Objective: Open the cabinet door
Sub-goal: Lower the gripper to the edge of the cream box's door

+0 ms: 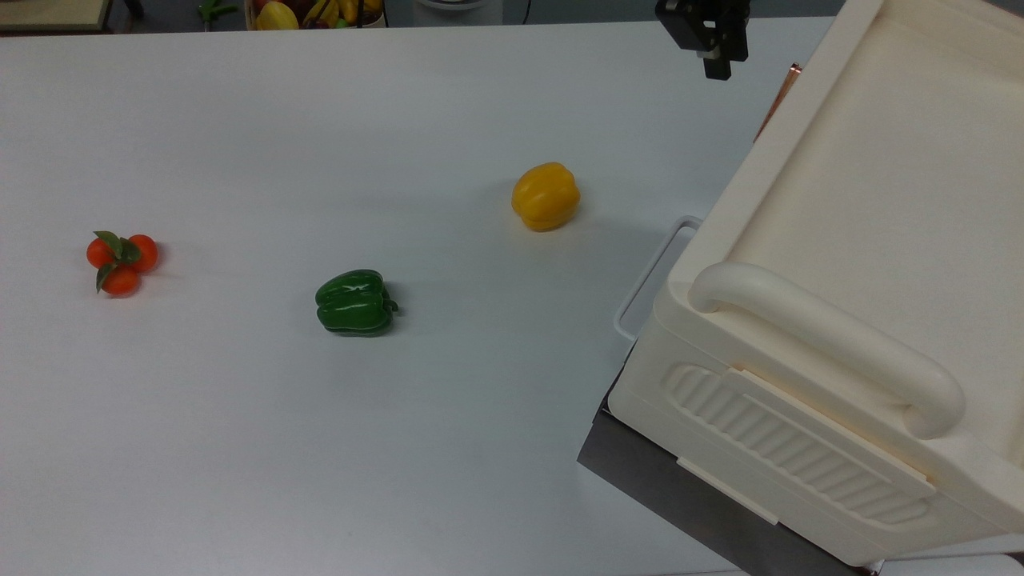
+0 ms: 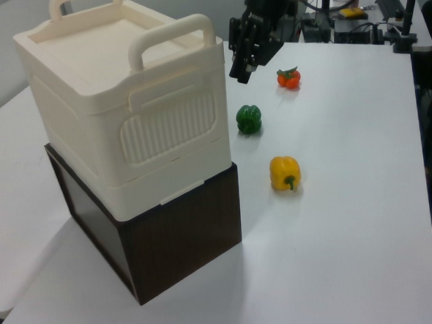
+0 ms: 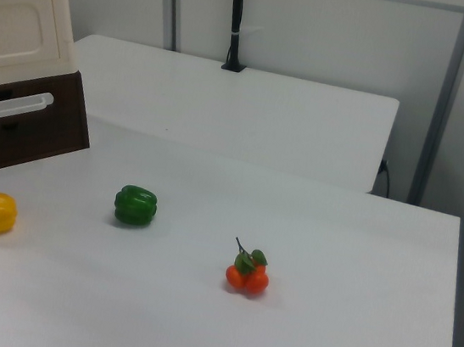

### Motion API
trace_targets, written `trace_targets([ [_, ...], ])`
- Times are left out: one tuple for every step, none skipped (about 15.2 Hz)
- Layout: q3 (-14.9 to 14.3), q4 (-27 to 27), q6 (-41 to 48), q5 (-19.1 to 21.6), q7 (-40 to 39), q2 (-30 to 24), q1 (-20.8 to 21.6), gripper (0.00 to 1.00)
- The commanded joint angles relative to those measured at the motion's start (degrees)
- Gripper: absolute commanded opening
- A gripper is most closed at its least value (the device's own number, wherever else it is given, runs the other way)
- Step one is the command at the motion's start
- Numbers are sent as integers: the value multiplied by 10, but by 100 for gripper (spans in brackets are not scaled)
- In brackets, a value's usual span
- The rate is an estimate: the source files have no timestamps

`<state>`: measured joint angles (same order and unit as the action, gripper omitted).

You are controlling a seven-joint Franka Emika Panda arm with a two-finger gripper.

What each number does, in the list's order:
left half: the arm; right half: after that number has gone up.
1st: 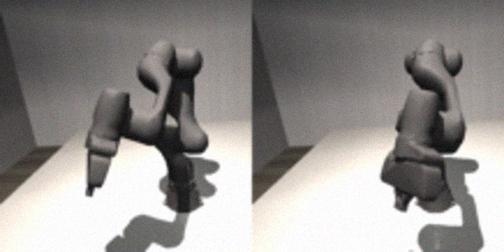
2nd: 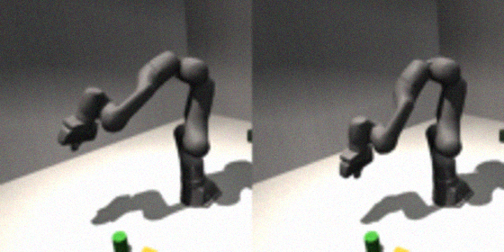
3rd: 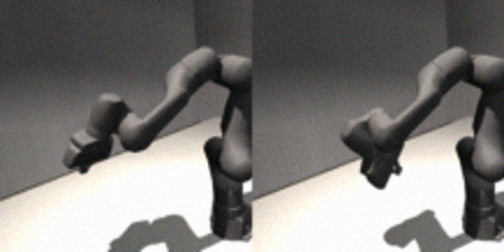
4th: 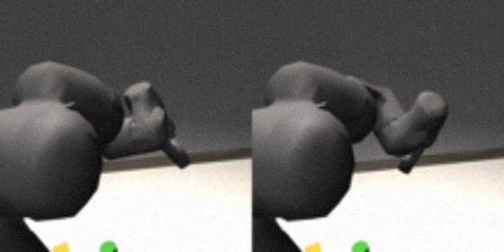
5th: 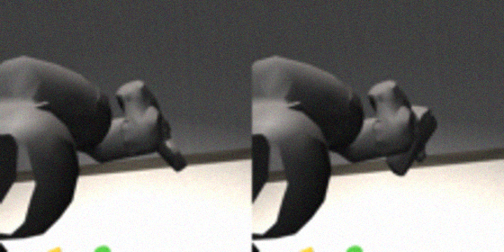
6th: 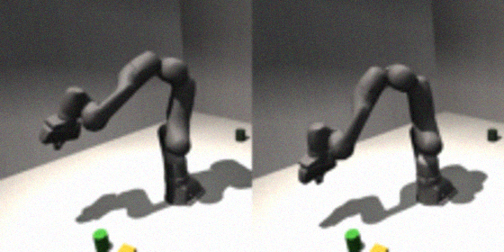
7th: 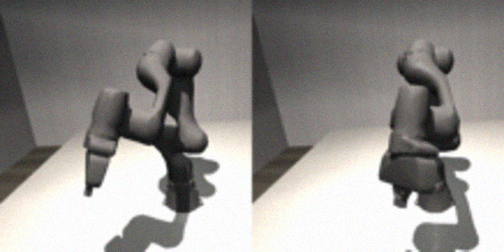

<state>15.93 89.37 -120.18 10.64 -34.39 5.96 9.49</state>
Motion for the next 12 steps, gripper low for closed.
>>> trace_targets([
  [9,-4,-27,8,-21,5,2,29],
  [10,-4,-38,8,-21,7,2,29],
  [13,-4,-44,8,-21,12,3,29],
  [16,-4,-50,7,-21,13,4,29],
  [18,-4,-58,7,-21,15,4,29],
  [19,-4,-68,6,-22,16,4,29],
  [19,-3,-76,6,-22,18,4,29],
  [22,-2,-82,6,-22,20,4,29],
  [26,-2,-86,6,-19,26,4,29],
  [31,-2,-94,6,-17,27,3,29],
  [32,-2,-104,5,-17,28,3,29],
  [36,4,-116,4,-16,28,3,29],
])
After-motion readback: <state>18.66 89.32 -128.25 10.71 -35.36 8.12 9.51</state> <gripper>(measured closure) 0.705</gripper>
